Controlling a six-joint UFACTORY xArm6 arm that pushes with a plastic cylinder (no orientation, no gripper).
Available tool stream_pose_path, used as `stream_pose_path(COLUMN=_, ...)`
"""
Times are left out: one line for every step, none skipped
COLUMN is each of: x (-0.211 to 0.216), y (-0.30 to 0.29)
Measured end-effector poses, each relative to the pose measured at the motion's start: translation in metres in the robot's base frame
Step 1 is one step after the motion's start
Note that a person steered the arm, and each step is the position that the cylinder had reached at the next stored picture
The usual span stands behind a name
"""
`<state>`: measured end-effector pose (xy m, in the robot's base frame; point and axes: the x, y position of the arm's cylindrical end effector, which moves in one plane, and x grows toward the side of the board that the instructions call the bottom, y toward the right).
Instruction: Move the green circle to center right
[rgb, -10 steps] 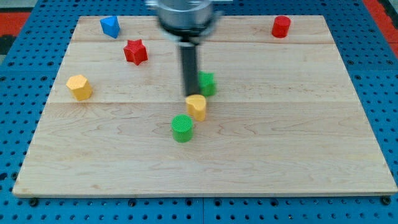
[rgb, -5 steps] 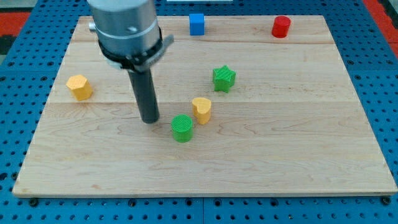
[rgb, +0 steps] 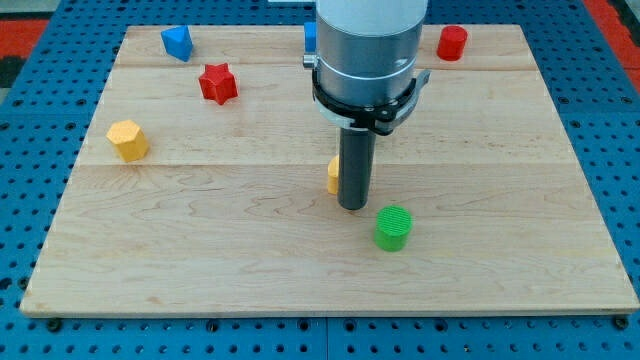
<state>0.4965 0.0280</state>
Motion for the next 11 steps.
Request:
stream_pose_path(x=0.029, y=-0.002)
stream_pose_path(x=0.051, y=0.02)
stream_pose_path(x=0.055, y=0.077)
stream_pose_path(x=0.039, y=0.094)
stream_pose_path(x=0.034, y=0.117)
stream_pose_path(x=0.0, y=0.146)
stream_pose_path(x=-0.02, y=0.158)
stream_pose_path(x=-0.065, y=0.17)
stream_pose_path(x=-0.046, y=0.165)
stream_pose_path(x=-0.033, y=0.195)
stream_pose_path(x=-0.06, y=0.196)
